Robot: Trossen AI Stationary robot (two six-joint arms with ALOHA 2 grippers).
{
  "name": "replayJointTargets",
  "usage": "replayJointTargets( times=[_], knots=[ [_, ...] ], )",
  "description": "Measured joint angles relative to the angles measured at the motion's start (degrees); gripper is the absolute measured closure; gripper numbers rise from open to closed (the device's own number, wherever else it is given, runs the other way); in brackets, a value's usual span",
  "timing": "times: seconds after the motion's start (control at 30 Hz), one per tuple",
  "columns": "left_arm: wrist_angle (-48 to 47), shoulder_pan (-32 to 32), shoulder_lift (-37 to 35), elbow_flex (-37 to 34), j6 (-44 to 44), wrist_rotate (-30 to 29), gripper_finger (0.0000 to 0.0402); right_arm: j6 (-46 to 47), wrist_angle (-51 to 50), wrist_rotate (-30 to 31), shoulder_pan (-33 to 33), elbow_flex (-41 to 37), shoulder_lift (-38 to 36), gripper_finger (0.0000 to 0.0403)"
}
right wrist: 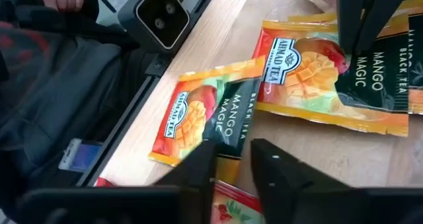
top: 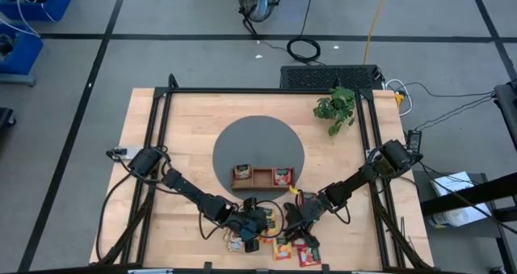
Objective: Pick & Place Tea
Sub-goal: Put the yellow tea bag into the middle section of the wooden organizer
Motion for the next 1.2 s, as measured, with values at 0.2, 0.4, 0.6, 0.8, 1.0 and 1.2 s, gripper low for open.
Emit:
replayJointTargets(
  times=[0.2,0.4,0.6,0.8,1.0,1.2],
  knots=[
    [0.0,0.0,0.0,0.0,0.1,-0.3,0.0394,-2.1,-0.2,1.6,-0.1,-0.1,0.1,0.0397],
    [0.3,0.0,0.0,0.0,1.5,-0.4,0.0388,-3.7,-1.4,1.6,-0.6,-0.1,-2.1,0.0402],
    [1.6,-0.2,0.1,0.0,5.7,0.4,0.0357,-8.8,-18.1,7.0,-0.3,4.3,-9.4,0.0403],
    [2.8,-0.4,-0.4,0.0,9.2,0.7,0.034,-13.2,-31.6,14.1,0.0,9.4,-14.3,0.0403],
    [2.8,-0.6,-1.3,0.0,12.1,0.7,0.0339,-14.9,-39.0,18.3,0.0,11.1,-17.9,0.0403],
    [0.2,-1.0,-5.5,0.1,13.1,0.2,0.0339,-15.8,-41.8,19.8,-0.1,11.1,-21.7,0.0403]
  ],
)
